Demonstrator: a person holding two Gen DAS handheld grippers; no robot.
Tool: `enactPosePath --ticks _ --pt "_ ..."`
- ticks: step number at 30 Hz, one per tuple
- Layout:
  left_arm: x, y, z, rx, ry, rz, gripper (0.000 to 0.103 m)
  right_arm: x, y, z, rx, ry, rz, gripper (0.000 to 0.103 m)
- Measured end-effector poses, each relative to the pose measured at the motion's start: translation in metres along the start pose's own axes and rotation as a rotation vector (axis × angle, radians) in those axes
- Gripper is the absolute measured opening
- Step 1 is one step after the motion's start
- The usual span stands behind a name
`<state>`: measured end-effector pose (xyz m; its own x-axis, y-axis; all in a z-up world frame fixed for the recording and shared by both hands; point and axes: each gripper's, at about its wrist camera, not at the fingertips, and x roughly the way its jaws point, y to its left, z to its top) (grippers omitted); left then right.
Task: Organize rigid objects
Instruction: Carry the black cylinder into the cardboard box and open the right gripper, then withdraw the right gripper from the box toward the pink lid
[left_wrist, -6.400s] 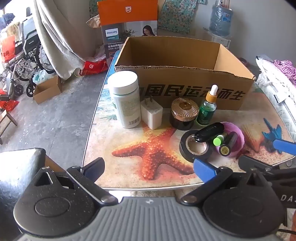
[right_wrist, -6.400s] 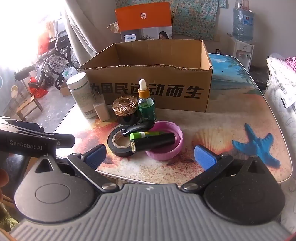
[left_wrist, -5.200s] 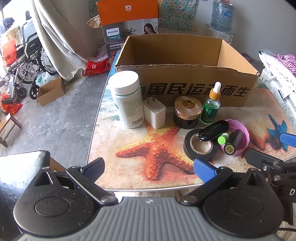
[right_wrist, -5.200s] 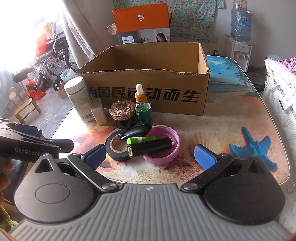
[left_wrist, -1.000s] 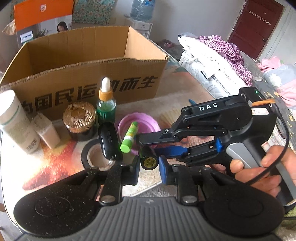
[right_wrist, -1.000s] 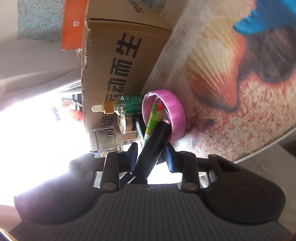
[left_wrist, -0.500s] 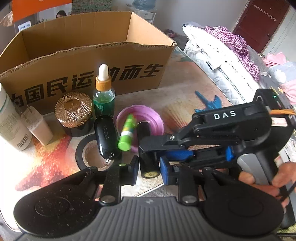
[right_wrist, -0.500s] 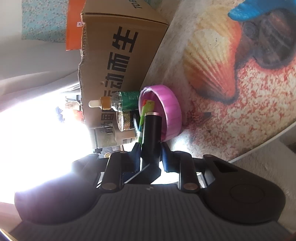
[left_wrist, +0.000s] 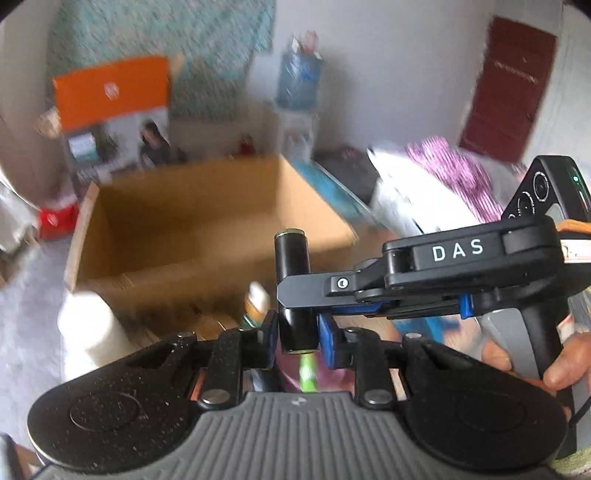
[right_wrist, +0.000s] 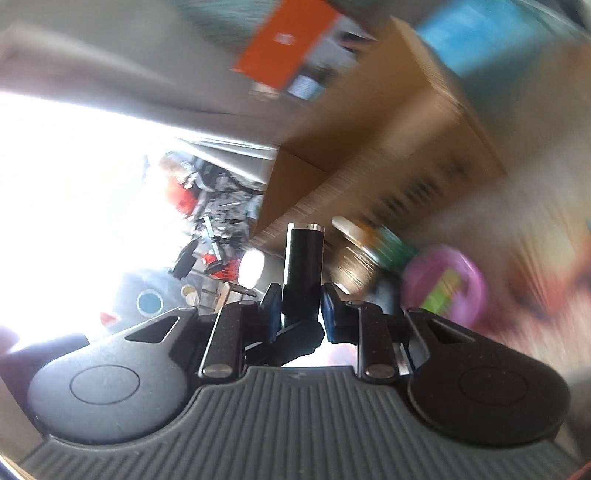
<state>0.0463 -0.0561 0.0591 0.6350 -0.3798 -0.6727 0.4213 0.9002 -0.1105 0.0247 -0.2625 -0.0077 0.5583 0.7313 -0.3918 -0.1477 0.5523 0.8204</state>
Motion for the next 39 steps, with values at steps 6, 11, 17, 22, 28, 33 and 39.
enactPosePath --ticks 6,11,17,22,28,33,39 --pt "0.011 0.056 0.050 -0.101 0.000 0.072 0.024 0.059 0.042 0.071 -0.065 0.084 0.091 0.022" --pt "0.062 0.109 0.079 -0.179 0.096 0.115 0.024 0.133 0.043 0.121 -0.013 0.215 0.067 0.021" --pt "0.110 0.141 0.087 -0.175 0.192 0.191 0.025 0.210 0.013 0.157 0.077 0.320 -0.025 0.021" --pt "0.131 0.156 0.093 -0.171 0.222 0.254 0.030 0.266 -0.012 0.174 0.129 0.359 -0.086 0.021" --pt "0.129 0.165 0.095 -0.181 0.193 0.299 0.034 0.309 -0.025 0.186 0.124 0.356 -0.164 0.021" --pt "0.119 0.168 0.094 -0.203 0.162 0.305 0.042 0.343 -0.030 0.185 0.086 0.380 -0.215 0.022" --pt "0.099 0.165 0.091 -0.221 0.116 0.302 0.050 0.356 -0.032 0.189 0.069 0.365 -0.242 0.031"
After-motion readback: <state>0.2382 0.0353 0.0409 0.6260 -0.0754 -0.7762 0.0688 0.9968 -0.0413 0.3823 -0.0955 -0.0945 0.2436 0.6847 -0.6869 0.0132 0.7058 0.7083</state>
